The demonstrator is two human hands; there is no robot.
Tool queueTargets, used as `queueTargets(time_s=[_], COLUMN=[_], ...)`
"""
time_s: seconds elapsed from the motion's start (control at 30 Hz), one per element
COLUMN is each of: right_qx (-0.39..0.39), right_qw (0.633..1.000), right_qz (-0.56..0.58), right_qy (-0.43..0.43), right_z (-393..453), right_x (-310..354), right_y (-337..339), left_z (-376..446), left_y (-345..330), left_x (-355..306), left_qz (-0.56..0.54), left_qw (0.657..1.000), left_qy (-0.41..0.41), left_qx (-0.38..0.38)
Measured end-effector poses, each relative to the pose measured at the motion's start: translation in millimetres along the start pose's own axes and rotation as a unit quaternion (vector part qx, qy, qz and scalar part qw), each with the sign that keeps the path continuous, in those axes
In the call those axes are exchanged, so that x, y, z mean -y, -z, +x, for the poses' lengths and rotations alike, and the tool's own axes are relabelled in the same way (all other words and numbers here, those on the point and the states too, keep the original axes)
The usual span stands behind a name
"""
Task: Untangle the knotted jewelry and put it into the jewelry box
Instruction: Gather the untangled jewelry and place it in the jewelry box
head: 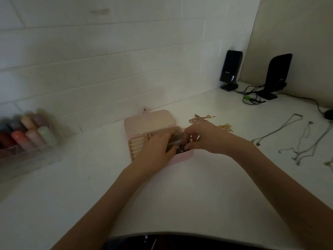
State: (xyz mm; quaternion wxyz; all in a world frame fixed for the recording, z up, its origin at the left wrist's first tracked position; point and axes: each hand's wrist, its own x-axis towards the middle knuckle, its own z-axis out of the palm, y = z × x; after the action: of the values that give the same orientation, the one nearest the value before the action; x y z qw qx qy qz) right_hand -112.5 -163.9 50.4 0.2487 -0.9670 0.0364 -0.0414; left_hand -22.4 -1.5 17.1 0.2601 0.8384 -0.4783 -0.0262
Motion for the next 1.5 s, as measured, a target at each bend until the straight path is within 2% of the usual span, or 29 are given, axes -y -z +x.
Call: queueTargets(time_s=[0.2,0.5,0.67,0.73,0.87,0.97,1.07,1.23,1.5], right_qx=[-0.001,-0.018,-0.039,-0.083,-0.214,-0.275,-0.265,-0.175,-0.200], right_qw=[1.000,0.998,0.995,0.991,0.961,0.923,0.905,0.883,0.834], right_qz=[0.004,-0.003,0.079,0.088,0.004,-0.040,-0.068,-0.175,-0.259], right_qy=[-0.016,-0.053,-0.043,-0.064,-0.175,-0.266,-0.324,-0.399,-0.444], right_z=[-50,-87,-100,-107,-112,-107,-101,-90,-82], right_x=[-2,-12,-18,-35,-94,-146,-193,-243,-244], right_y=[3,8,16,28,58,78,92,100,103], left_z=[-23,-36,-32,-26,8,53,92,127,130], left_y=[-14,-31,-32,-30,-43,-71,-104,-154,-168], left_x=[-28,-62,-69,-82,-120,-155,-186,-198,-194], left_qz=[-0.001,-0.004,-0.047,-0.024,0.000,0.040,0.075,0.089,0.084], left_qw=[1.000,1.000,0.998,0.999,0.996,0.988,0.978,0.976,0.984], left_qy=[-0.002,-0.011,-0.030,-0.035,-0.084,-0.137,-0.155,-0.137,-0.116], left_qx=[0.024,0.016,-0.015,-0.026,-0.001,0.060,0.115,0.142,0.110])
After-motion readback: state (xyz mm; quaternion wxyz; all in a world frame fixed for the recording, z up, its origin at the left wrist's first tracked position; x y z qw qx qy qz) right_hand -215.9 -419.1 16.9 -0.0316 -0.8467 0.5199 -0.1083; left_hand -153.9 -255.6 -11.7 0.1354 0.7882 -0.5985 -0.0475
